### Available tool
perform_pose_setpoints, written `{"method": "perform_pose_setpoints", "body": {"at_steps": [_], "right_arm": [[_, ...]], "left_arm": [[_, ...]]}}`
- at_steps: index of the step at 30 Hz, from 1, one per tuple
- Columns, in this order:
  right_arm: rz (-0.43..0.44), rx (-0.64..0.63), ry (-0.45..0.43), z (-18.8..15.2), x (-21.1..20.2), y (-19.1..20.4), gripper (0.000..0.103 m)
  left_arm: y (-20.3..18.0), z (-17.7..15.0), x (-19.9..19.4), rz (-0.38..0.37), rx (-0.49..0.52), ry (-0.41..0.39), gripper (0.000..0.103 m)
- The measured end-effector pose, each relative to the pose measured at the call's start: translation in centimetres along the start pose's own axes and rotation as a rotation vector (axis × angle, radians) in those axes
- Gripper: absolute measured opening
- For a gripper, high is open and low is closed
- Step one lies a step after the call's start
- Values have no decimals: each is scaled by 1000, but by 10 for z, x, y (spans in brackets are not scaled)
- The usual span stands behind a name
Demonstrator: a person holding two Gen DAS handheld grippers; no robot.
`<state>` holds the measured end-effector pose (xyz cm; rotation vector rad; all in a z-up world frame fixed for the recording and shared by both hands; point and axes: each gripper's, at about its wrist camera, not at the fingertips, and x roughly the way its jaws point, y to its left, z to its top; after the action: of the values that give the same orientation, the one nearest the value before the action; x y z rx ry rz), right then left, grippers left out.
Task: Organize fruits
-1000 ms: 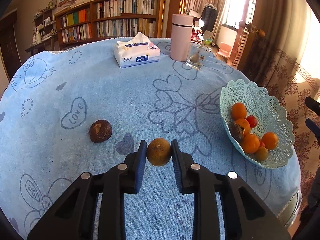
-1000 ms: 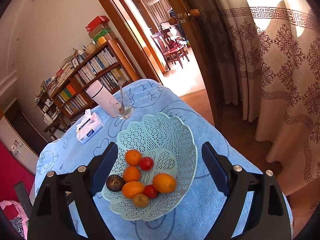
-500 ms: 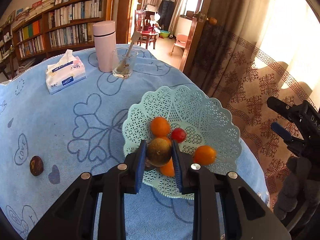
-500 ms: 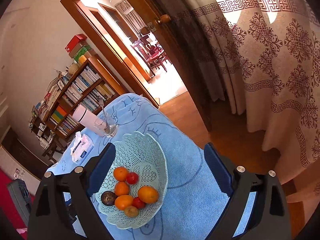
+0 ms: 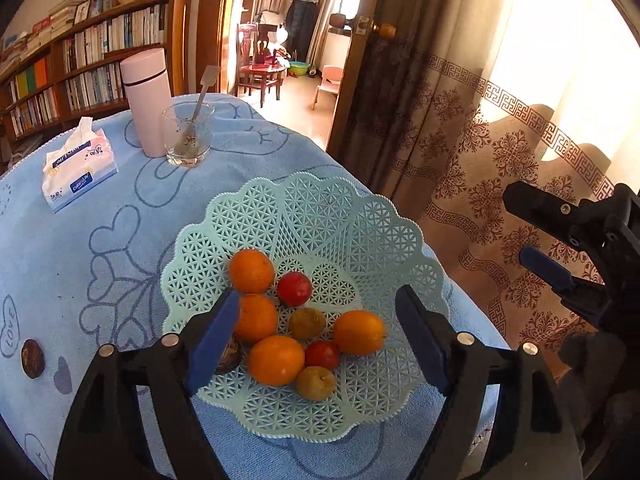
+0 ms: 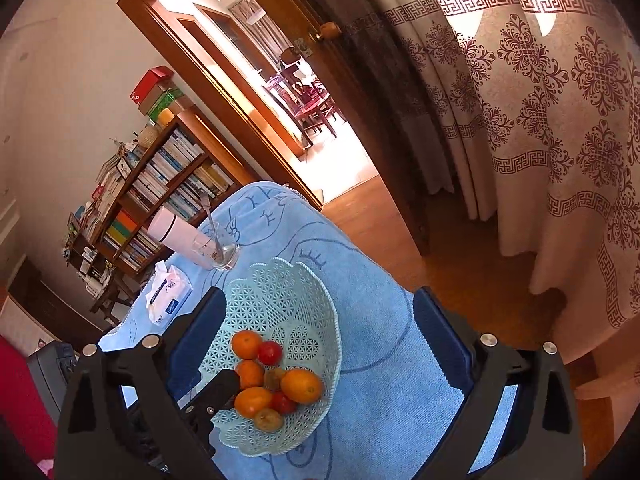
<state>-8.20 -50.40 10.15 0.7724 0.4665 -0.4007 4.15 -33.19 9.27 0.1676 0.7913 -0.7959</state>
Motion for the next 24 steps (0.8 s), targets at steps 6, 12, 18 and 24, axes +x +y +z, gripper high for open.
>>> {"method": "perform_pose_setpoints", "body": {"at_steps": [6, 12, 18, 24], "right_arm": [[-52, -7, -52, -5, 1, 2, 100], [-129, -224, -165, -16, -7, 32, 100], [-109, -404, -207, -36, -7, 62, 100], [-62, -555, -201, -65, 0, 89, 100]], "left_arm": [[11, -6, -22, 153, 88, -140, 97], [29, -16, -42, 252, 76, -230, 98], [60, -25, -61, 337, -20, -263, 98], [92, -38, -77, 446, -102, -264, 98]]}}
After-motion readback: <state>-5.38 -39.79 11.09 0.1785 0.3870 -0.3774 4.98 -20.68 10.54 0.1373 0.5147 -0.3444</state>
